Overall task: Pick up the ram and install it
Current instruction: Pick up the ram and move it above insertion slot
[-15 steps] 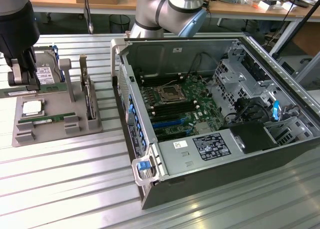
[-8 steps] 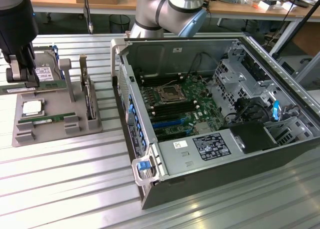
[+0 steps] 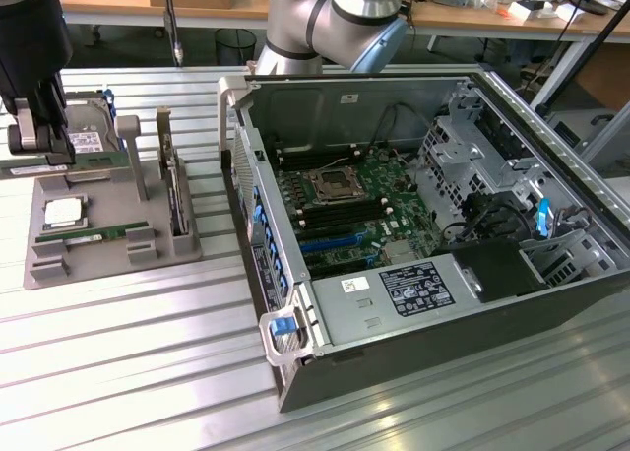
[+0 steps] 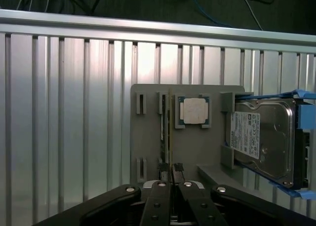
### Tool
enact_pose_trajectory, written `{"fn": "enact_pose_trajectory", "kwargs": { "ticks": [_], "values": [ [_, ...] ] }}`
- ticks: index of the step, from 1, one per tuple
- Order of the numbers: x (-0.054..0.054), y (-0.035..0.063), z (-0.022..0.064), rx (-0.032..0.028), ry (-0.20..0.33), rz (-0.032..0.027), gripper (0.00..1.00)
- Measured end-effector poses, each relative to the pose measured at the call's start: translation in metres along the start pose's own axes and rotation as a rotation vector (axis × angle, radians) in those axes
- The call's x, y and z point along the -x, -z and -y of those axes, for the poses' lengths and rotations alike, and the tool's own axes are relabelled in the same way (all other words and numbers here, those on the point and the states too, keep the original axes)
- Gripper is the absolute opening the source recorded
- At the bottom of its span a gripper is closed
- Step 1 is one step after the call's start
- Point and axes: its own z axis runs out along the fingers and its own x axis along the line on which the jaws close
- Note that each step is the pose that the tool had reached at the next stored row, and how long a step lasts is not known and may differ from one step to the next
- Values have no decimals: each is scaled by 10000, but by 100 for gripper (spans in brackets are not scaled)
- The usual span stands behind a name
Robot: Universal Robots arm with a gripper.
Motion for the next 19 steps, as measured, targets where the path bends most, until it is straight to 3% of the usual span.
{"fn": "enact_pose_trajectory", "kwargs": {
  "ticks": [5,9,10,11,12,13,14,19],
  "values": [
    [11,75,-4,-1,2,65,12],
    [14,95,-4,-1,2,62,12],
    [14,99,-3,0,3,38,12],
    [15,104,-5,4,-3,-122,12],
    [15,104,-5,16,-12,-539,12],
    [15,104,-5,21,-18,-782,12],
    [15,107,-5,22,-19,-876,12],
    [28,194,-8,23,-17,-878,12]
  ]
}}
